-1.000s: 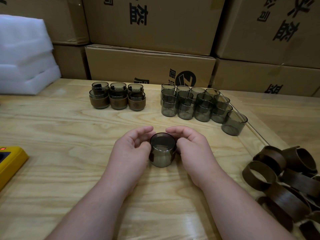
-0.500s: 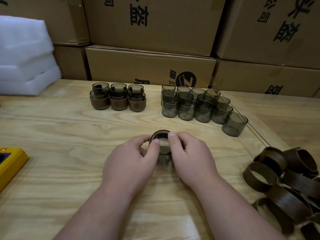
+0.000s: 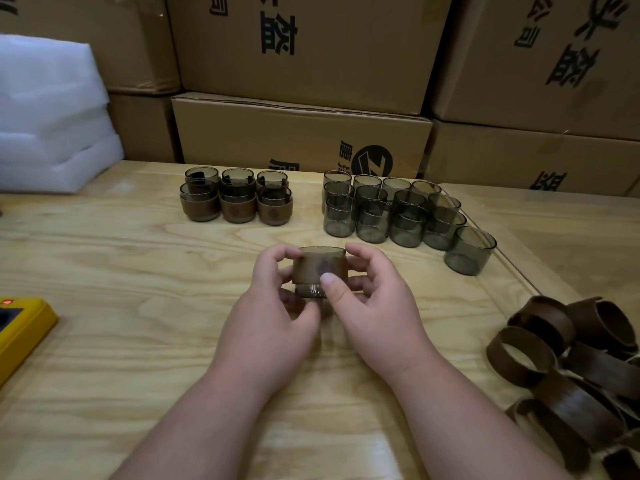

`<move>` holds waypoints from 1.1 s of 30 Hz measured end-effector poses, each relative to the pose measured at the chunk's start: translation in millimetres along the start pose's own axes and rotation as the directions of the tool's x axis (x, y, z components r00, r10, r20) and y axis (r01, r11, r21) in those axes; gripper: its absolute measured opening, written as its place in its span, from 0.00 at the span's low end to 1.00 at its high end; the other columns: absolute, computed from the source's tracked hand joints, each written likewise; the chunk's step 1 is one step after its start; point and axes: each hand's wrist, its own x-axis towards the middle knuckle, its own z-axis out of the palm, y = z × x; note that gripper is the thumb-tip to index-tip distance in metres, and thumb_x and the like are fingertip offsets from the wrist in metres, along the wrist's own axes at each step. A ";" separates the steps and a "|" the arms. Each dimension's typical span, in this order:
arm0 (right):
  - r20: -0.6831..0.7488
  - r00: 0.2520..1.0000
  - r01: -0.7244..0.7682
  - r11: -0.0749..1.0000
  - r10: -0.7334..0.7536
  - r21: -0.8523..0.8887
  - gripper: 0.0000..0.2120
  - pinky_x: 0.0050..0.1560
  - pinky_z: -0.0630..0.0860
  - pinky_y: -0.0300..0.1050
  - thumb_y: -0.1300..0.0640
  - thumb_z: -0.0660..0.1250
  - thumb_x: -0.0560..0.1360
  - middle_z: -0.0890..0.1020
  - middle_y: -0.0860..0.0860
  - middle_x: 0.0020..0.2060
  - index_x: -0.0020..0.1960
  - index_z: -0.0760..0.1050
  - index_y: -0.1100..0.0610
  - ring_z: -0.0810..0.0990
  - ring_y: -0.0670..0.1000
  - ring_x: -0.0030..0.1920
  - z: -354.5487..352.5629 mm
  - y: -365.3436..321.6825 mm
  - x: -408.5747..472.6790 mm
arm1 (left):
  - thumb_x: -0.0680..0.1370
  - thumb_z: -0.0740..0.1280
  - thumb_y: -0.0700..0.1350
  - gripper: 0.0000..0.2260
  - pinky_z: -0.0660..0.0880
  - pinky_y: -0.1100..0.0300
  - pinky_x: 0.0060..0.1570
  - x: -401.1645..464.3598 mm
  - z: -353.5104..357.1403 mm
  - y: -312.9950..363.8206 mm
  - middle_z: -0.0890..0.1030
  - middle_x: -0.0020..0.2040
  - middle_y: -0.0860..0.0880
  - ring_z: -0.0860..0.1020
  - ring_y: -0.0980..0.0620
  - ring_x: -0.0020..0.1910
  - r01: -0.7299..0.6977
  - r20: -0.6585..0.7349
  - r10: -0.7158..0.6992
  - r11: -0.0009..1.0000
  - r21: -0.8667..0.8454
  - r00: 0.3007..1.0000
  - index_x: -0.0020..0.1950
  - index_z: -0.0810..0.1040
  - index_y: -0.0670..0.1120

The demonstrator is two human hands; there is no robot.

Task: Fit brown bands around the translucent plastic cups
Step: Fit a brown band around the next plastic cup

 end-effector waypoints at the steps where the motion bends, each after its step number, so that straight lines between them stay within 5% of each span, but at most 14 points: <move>1: 0.005 1.000 -0.001 1.000 0.001 0.010 0.23 0.48 0.81 0.36 0.45 0.71 0.69 0.80 0.37 0.54 0.63 0.72 0.37 0.83 0.39 0.50 0.2 1.4 0.1 | 0.74 0.74 0.45 0.27 0.79 0.56 0.44 0.5 0.7 -1.3 0.83 0.52 0.65 0.82 0.63 0.44 -0.007 -0.002 0.007 1.000 0.010 1.000 0.57 0.63 0.70; 7: 0.047 0.999 -0.003 0.999 0.004 -0.034 0.28 0.49 0.78 0.31 0.44 0.73 0.67 0.78 0.35 0.57 0.66 0.70 0.36 0.81 0.35 0.53 0.1 4.1 1.1 | 0.74 0.76 0.47 0.26 0.77 0.60 0.42 2.2 2.8 -6.5 0.82 0.52 0.66 0.81 0.65 0.45 -0.012 -0.025 0.013 0.999 0.046 1.000 0.55 0.64 0.70; 10: 0.059 0.998 0.002 0.994 0.004 -0.106 0.31 0.49 0.75 0.26 0.44 0.75 0.67 0.77 0.36 0.58 0.68 0.69 0.35 0.77 0.32 0.55 0.7 4.7 1.4 | 0.74 0.75 0.47 0.25 0.72 0.70 0.37 3.6 3.3 -10.2 0.81 0.51 0.69 0.80 0.69 0.45 -0.002 -0.013 0.002 0.998 0.062 1.000 0.55 0.64 0.71; 15: 0.053 0.998 0.050 0.955 -0.036 -0.293 0.29 0.61 0.74 0.32 0.52 0.78 0.70 0.72 0.32 0.58 0.65 0.70 0.35 0.77 0.36 0.58 3.3 5.7 6.6 | 0.76 0.69 0.41 0.25 0.68 0.80 0.40 5.2 1.8 -10.2 0.73 0.54 0.78 0.74 0.75 0.53 0.017 0.017 -0.019 0.994 0.111 1.000 0.54 0.65 0.72; 20: 0.073 0.995 0.082 0.940 -0.061 -0.330 0.27 0.57 0.71 0.26 0.51 0.78 0.69 0.71 0.27 0.56 0.60 0.69 0.32 0.74 0.31 0.58 5.4 7.0 10.9 | 0.79 0.68 0.43 0.24 0.71 0.78 0.48 8.9 0.9 -10.5 0.77 0.54 0.73 0.74 0.76 0.56 0.035 0.018 -0.036 0.997 0.072 0.999 0.57 0.66 0.74; 23: 0.094 0.992 0.107 0.935 -0.080 -0.339 0.26 0.56 0.67 0.21 0.51 0.77 0.68 0.72 0.27 0.57 0.60 0.70 0.33 0.72 0.29 0.60 6.7 7.8 11.3 | 0.82 0.65 0.45 0.18 0.75 0.65 0.58 11.4 -0.5 -11.6 0.78 0.55 0.68 0.79 0.63 0.58 0.083 -0.033 -0.082 0.996 0.018 0.996 0.67 0.71 0.66; 26: 0.138 0.987 0.123 0.931 -0.080 -0.345 0.27 0.56 0.67 0.21 0.49 0.76 0.66 0.70 0.27 0.59 0.61 0.71 0.35 0.72 0.29 0.60 6.9 7.9 10.3 | 0.83 0.64 0.46 0.16 0.68 0.77 0.50 13.4 -3.2 -10.4 0.77 0.50 0.68 0.77 0.64 0.56 0.094 -0.076 -0.090 0.995 0.046 0.993 0.70 0.76 0.58; 30: 0.173 0.983 0.126 0.930 -0.069 -0.344 0.26 0.57 0.67 0.21 0.48 0.77 0.67 0.71 0.27 0.58 0.62 0.73 0.36 0.73 0.31 0.61 4.9 6.6 9.2 | 0.82 0.62 0.44 0.18 0.74 0.57 0.65 14.4 -5.2 -6.6 0.83 0.61 0.60 0.78 0.58 0.63 0.128 -0.043 -0.128 0.992 0.004 0.991 0.69 0.79 0.57; 33: 0.199 0.978 0.128 0.929 -0.061 -0.348 0.24 0.57 0.68 0.23 0.48 0.79 0.68 0.74 0.30 0.57 0.61 0.75 0.38 0.75 0.32 0.60 4.1 4.6 7.7 | 0.81 0.60 0.42 0.23 0.70 0.62 0.66 14.9 -6.3 -6.1 0.79 0.69 0.59 0.75 0.58 0.69 0.161 -0.027 -0.162 0.987 -0.013 0.986 0.74 0.75 0.59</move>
